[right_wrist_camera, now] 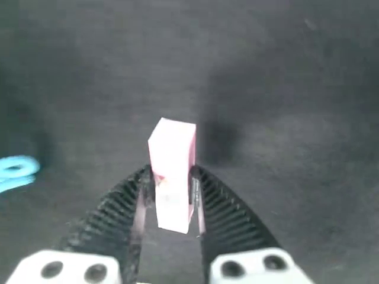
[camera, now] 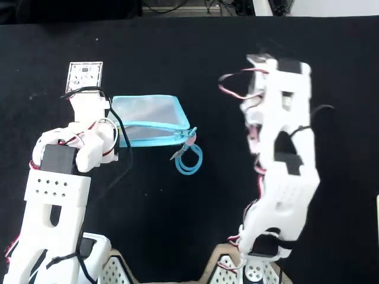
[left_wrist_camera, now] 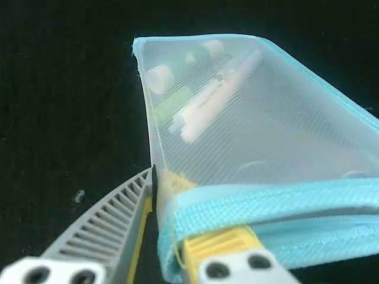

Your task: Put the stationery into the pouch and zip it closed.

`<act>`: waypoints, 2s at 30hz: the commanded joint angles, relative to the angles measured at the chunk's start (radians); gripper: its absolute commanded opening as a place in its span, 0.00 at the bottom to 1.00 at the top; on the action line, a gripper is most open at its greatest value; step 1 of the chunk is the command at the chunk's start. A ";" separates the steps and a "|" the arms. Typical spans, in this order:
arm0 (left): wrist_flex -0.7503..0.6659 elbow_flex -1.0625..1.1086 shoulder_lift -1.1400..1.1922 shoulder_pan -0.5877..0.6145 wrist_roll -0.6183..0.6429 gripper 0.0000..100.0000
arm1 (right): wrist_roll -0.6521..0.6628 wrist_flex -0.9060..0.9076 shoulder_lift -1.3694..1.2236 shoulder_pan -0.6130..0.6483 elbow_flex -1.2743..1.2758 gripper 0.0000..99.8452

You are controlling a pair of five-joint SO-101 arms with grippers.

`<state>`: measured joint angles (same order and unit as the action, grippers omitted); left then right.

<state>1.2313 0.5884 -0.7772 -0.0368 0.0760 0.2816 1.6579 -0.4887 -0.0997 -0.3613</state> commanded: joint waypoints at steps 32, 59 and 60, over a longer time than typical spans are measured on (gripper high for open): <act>-0.015 0.001 0.002 0.001 0.003 0.03 | -0.037 -0.499 0.234 0.215 0.453 0.19; -0.015 0.001 0.002 0.001 0.002 0.03 | -0.081 -0.245 0.711 0.146 0.446 0.01; -0.015 0.001 0.002 -0.001 0.002 0.03 | -0.081 -0.245 0.783 0.160 0.475 0.01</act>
<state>1.2313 0.5884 -0.7772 -0.0368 0.0744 0.2079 1.3986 0.0621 0.0399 0.0790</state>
